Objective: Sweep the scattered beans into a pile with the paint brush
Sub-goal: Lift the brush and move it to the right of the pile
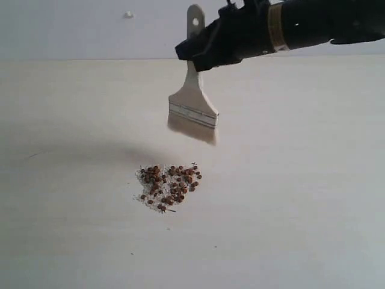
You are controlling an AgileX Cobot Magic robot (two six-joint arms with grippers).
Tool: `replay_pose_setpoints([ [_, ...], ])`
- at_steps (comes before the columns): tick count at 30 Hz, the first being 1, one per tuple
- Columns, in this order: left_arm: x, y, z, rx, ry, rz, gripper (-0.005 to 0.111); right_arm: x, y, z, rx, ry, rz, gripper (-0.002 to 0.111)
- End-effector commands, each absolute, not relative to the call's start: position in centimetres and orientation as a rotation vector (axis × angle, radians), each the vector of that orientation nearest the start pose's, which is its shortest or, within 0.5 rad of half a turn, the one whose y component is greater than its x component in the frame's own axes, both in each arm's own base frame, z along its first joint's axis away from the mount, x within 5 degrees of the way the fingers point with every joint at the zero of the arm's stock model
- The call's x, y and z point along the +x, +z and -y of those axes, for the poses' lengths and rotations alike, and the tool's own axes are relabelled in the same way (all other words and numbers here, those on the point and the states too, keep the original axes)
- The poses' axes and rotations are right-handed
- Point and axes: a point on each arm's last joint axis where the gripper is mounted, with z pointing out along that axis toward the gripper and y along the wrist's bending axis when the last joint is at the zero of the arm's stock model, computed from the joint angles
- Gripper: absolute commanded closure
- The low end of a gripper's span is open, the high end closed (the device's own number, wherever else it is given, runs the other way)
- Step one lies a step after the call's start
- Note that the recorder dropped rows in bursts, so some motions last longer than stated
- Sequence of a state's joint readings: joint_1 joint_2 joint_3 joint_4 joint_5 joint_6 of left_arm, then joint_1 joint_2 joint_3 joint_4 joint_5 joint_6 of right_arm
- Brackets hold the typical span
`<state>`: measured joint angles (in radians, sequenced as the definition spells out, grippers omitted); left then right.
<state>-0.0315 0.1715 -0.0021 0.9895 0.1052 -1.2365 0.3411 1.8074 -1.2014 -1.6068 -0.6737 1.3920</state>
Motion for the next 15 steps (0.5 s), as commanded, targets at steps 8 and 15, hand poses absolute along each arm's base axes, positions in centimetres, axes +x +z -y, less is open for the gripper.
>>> replay_pose_setpoints([
  [8, 6.9, 19.7, -0.6, -0.259, -0.132, -1.691, 0.107, 25.3, 26.6, -10.7, -0.322, 0.498, -1.964, 0.108],
  [15, 6.9, 19.7, -0.6, -0.259, -0.132, -1.691, 0.107, 24.0, 28.1, -9.9, -0.08, 0.614, -1.965, 0.108],
])
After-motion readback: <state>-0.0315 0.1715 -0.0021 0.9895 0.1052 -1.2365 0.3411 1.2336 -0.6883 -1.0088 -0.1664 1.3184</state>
